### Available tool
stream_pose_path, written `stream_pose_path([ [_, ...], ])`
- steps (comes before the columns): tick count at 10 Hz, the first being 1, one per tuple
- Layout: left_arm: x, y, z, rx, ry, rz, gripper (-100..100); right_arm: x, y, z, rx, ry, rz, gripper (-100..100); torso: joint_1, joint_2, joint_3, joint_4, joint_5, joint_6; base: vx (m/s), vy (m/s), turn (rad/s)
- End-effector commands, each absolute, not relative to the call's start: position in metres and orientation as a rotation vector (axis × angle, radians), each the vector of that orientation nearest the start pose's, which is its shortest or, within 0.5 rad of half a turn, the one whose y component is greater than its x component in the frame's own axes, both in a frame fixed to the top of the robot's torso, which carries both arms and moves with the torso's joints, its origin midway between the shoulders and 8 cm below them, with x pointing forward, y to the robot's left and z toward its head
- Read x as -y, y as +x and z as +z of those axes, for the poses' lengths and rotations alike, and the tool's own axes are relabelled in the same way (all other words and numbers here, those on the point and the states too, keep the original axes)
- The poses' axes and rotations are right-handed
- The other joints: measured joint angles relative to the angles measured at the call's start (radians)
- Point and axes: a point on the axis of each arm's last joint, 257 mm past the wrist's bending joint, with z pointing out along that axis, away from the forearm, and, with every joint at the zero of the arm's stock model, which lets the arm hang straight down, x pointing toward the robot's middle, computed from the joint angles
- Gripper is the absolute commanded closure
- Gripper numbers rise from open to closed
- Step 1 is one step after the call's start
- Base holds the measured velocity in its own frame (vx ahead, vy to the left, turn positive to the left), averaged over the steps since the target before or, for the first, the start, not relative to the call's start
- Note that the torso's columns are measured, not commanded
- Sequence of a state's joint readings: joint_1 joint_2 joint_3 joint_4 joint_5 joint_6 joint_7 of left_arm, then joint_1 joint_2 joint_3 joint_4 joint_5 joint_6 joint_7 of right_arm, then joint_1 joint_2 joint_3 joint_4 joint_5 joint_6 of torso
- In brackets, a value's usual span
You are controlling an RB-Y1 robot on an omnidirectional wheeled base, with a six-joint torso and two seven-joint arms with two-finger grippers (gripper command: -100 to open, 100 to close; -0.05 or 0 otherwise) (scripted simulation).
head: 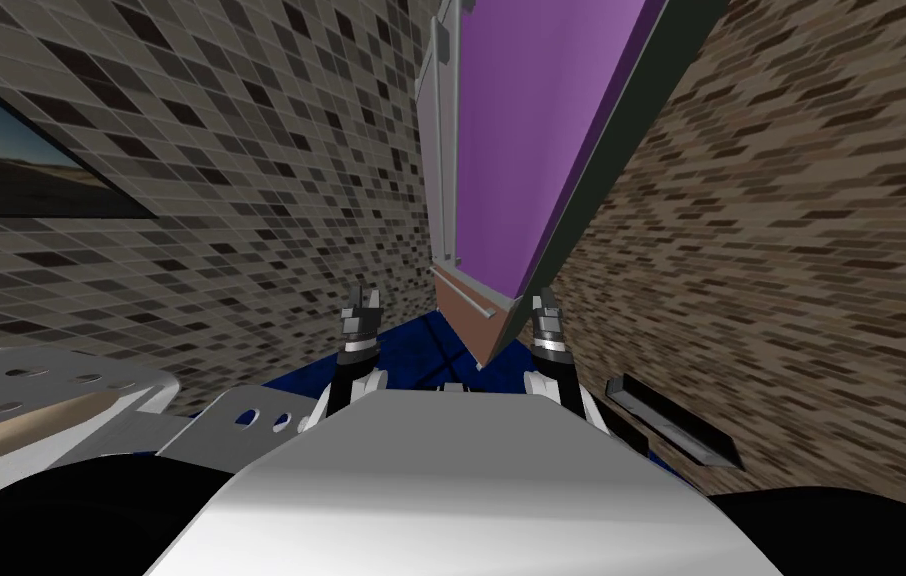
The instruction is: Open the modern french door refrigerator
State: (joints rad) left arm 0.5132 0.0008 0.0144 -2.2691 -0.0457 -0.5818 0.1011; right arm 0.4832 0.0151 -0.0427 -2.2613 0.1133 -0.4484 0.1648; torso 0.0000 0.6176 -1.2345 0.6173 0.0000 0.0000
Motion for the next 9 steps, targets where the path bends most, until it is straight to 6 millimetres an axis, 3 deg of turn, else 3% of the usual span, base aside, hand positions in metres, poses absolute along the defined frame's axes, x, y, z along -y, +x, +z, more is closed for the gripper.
stream_pose_path([
  [1,-0.277,0.331,0.03,-0.576,-0.614,-1.365,0,0.281,0.358,0.005,-0.786,0.514,0.977,-100,0.0,0.074,-0.148,0.074,0.0,0.0,0.013,0.014,0.033],
  [3,-0.277,0.331,0.03,-0.577,-0.614,-1.365,0,0.28,0.358,0.001,-0.81,0.482,0.943,-100,0.001,0.116,-0.236,0.116,0.0,0.0,0.015,0.017,0.024],
  [9,-0.277,0.331,0.03,-0.577,-0.614,-1.365,0,0.278,0.359,-0.015,-0.88,0.369,0.806,-100,0.0,0.12,-0.241,0.121,0.0,0.0,0.017,0.018,0.028],
])
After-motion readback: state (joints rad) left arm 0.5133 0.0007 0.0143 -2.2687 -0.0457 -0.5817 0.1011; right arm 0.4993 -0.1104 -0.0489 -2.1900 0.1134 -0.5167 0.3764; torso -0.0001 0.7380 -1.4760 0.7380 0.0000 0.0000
